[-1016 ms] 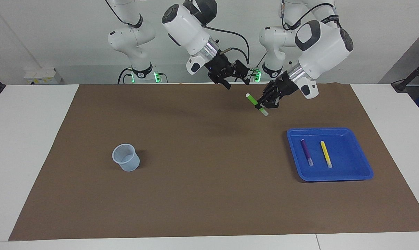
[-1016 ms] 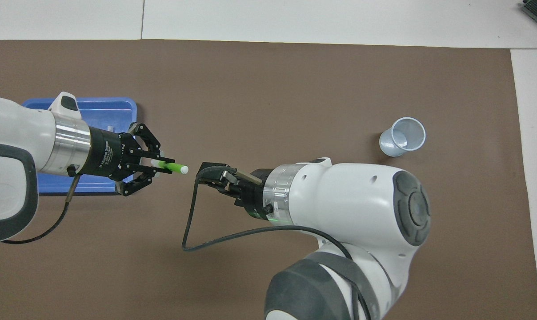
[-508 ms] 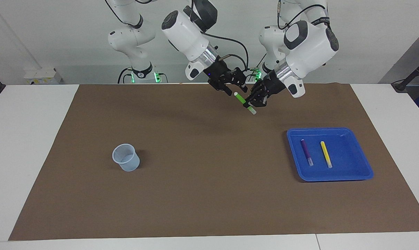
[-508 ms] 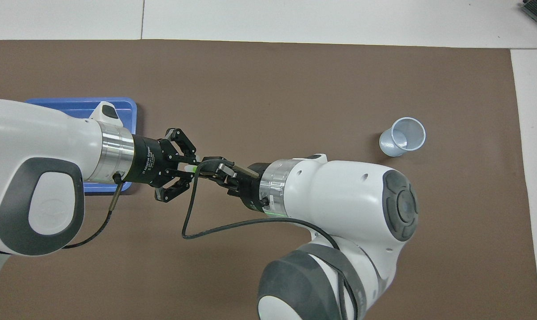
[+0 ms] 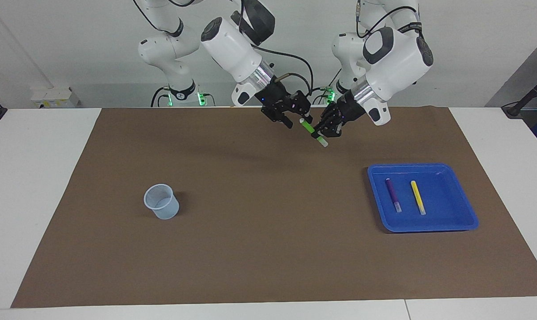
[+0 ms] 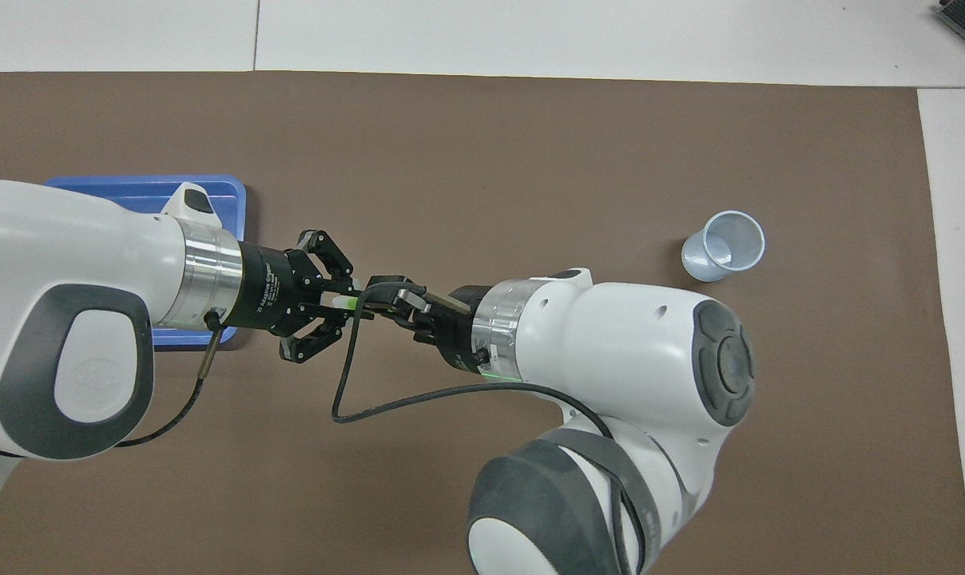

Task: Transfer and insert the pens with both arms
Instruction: 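Grasp the green pen tip with the right gripper, then open the left gripper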

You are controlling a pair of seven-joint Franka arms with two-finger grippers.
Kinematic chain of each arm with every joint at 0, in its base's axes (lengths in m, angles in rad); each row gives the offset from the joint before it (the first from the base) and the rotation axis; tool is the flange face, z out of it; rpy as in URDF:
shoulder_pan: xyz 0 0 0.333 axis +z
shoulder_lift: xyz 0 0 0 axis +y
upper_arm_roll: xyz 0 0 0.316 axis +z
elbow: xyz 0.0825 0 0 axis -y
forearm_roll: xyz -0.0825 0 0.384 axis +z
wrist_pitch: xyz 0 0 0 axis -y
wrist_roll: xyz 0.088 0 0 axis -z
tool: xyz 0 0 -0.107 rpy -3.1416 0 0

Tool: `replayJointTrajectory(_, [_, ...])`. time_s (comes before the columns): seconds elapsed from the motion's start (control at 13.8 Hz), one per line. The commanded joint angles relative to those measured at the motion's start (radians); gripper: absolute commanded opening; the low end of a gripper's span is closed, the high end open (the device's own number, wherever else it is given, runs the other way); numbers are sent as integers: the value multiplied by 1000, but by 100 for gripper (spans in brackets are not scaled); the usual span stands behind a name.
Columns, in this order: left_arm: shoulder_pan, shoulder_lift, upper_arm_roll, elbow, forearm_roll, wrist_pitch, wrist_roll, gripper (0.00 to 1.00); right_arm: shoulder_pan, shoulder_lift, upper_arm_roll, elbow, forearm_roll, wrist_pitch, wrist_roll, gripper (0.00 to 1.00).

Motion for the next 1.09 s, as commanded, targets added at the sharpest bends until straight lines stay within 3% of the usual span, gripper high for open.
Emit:
replayJointTrajectory(0.0, [-20, -34, 17, -38, -18, 25, -7, 0, -2, 13, 8, 14, 17, 17, -16, 68])
replayJointTrajectory(0.29, [-20, -34, 17, -41, -18, 23, -1, 0, 4, 18, 10, 14, 17, 40, -14, 65])
replayJointTrajectory(0.58, [-20, -34, 17, -43, -18, 23, 1, 0, 4, 20, 10, 14, 17, 40, -16, 50])
replayJointTrajectory(0.94, [-19, -34, 18, -43, -18, 32, 1, 0, 4, 20, 10, 14, 18, 40, -17, 20])
replayJointTrajectory(1.02, [-19, -34, 18, -43, -18, 34, 1, 0, 4, 20, 10, 14, 17, 40, -16, 5])
